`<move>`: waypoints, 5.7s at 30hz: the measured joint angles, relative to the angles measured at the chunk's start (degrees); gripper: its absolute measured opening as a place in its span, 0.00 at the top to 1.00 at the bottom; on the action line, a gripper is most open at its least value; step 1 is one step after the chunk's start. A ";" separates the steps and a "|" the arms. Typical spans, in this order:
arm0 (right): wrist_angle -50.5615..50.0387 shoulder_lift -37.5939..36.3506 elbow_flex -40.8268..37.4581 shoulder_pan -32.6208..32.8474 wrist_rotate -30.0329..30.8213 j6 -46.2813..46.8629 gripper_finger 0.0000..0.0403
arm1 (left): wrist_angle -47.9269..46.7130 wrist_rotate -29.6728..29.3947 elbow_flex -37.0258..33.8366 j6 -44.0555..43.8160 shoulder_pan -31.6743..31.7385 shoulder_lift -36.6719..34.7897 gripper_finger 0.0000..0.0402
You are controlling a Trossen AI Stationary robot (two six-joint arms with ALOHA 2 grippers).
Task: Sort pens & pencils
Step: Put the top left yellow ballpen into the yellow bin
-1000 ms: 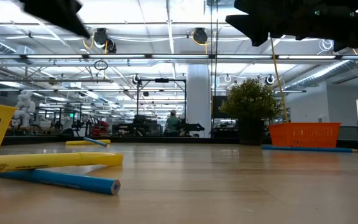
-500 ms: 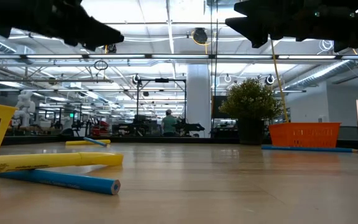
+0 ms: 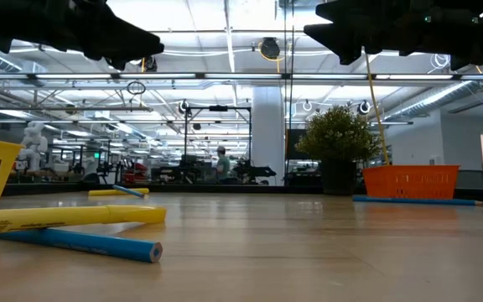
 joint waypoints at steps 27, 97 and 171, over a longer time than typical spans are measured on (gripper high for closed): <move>-0.02 -0.01 0.02 0.01 0.00 0.01 0.38 | -30.15 -19.04 2.21 -32.86 32.90 10.67 0.68; -1.46 0.01 0.02 -0.01 0.02 0.23 0.38 | -41.77 7.29 2.01 -33.03 34.79 12.25 0.97; -2.54 0.00 0.00 -0.01 0.02 0.20 0.38 | -54.49 9.55 33.04 23.71 41.04 49.28 0.64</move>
